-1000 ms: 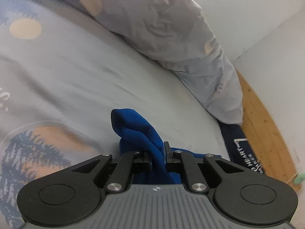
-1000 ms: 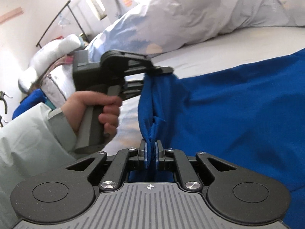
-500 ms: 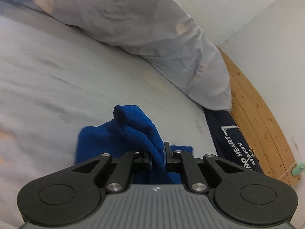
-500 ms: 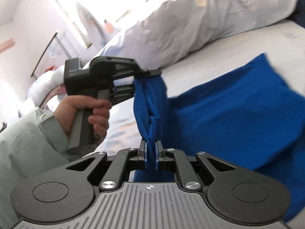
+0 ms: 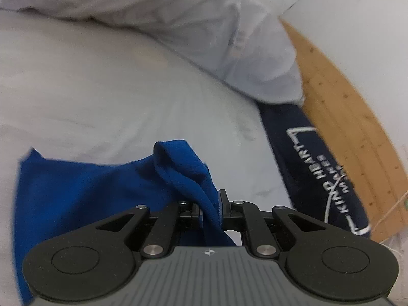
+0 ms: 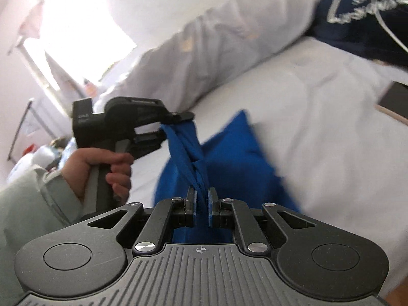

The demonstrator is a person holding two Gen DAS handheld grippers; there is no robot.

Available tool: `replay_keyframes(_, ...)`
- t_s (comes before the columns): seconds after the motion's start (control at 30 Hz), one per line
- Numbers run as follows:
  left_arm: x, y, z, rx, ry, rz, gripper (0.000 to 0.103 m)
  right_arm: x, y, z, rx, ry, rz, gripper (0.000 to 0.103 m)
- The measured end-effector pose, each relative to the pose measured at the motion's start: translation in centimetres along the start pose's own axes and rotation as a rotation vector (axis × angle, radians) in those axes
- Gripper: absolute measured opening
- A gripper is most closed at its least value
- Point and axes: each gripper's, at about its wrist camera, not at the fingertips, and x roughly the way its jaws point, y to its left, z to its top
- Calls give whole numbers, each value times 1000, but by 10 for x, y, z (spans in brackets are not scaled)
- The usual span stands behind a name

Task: Fold clothes

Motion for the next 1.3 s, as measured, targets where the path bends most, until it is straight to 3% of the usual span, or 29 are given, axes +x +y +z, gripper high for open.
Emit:
replay_keyframes(0.13,42,-6,-6,34,45,102,13,14,-43,12,85,24,-45,14)
replay_keyframes(0.23,62,-4,-8,35,66,136,35,19,-69,15,144,41,-124,18)
replay_keyframes(0.3,63,-5,-10,46,62,115,58,15,-80,13,156,49,-148,36)
replay_keyframes(0.37,56,-10,-12,76,40,96,81,11,-84,10,136,63,-126,71)
replay_keyframes(0.43,38,-11,-13,99,22,85,89,8,-84,6,101,73,-98,79)
replay_keyframes(0.57,1,2,-17,118,-10,91,93,9,-78,7,20,68,-91,79)
replay_keyframes(0.77,-67,61,-34,68,-84,215,101,2,-64,1,-80,91,-149,79)
replay_keyframes(0.83,-78,84,-37,18,-72,239,101,1,-60,-3,-126,116,-179,75)
replay_keyframes(0.9,-88,106,-39,-41,-67,247,101,-4,-58,-5,-181,124,-281,53)
replay_keyframes(0.97,-92,115,-37,-53,-86,213,102,-9,-60,-4,-214,96,-415,45)
replay_keyframes(1.03,-91,117,-33,-48,-88,196,103,-16,-65,1,-191,35,-495,43)
replay_keyframes(1.13,-76,116,-25,-15,-77,171,103,-21,-65,6,-158,-23,-491,44)
replay_keyframes(1.23,-58,119,-13,-21,-85,115,103,-12,-54,8,-178,-44,-422,50)
replay_keyframes(1.27,-51,121,-10,-31,-94,92,101,-9,-51,8,-184,-51,-399,56)
replay_keyframes(1.3,-45,123,-6,-42,-101,69,91,-7,-48,8,-191,-58,-376,60)
